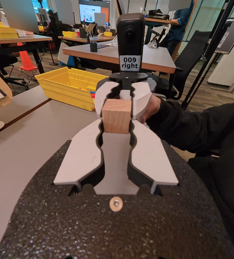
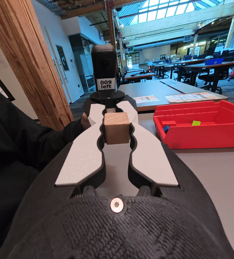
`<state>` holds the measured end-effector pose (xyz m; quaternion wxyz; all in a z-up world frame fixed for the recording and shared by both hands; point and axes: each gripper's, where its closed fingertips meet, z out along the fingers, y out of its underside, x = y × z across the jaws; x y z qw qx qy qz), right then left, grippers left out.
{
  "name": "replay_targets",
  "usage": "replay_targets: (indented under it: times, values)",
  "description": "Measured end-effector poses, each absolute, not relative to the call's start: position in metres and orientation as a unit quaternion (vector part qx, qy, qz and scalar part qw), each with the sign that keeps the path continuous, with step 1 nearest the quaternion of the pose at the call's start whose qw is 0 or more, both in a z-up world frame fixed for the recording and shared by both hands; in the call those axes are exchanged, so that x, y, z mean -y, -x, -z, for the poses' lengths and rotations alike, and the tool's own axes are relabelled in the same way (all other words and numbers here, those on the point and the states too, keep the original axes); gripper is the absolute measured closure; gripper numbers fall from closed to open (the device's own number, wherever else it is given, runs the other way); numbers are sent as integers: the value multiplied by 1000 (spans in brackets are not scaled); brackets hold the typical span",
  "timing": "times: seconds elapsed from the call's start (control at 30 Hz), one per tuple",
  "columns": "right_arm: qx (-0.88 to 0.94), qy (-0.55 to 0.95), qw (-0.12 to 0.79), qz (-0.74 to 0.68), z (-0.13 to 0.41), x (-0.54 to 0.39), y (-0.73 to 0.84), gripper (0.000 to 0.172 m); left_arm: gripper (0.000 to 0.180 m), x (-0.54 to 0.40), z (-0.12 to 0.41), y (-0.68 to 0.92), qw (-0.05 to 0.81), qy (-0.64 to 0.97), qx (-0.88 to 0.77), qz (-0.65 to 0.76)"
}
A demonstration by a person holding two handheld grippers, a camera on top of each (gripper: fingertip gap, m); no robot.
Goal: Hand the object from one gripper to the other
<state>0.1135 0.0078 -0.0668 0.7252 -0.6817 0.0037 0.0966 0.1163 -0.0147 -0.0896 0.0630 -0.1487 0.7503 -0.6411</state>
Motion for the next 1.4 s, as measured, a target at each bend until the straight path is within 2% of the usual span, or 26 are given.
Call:
replay_targets:
  times: [0.23,0.37,0.5,0.6,0.73,0.93,1.23,1.33,1.4]
  values:
    - [-74,691,718,-15,66,12,-151,137,138,7,100,-135,101,203,-728,648]
    - [-226,683,686,110,74,90,-225,138,138,-2,116,-138,89,229,-730,637]
    - [-398,666,567,274,100,226,-291,138,140,-16,127,-138,98,243,-740,620]
    - [-481,667,460,336,125,317,-331,138,141,-26,132,-138,98,253,-742,613]
    - [-554,694,357,291,166,384,-379,138,142,-34,134,-140,92,268,-733,619]
    - [-577,732,261,252,216,406,-409,137,143,-42,146,-144,92,284,-738,606]
    - [-576,748,216,248,235,418,-413,137,142,-63,150,-151,105,305,-733,599]
    - [-573,740,223,272,226,418,-409,100,138,-76,150,-153,110,321,-721,604]
    - [-554,745,239,284,213,409,-401,94,135,-92,152,-156,124,332,-725,591]
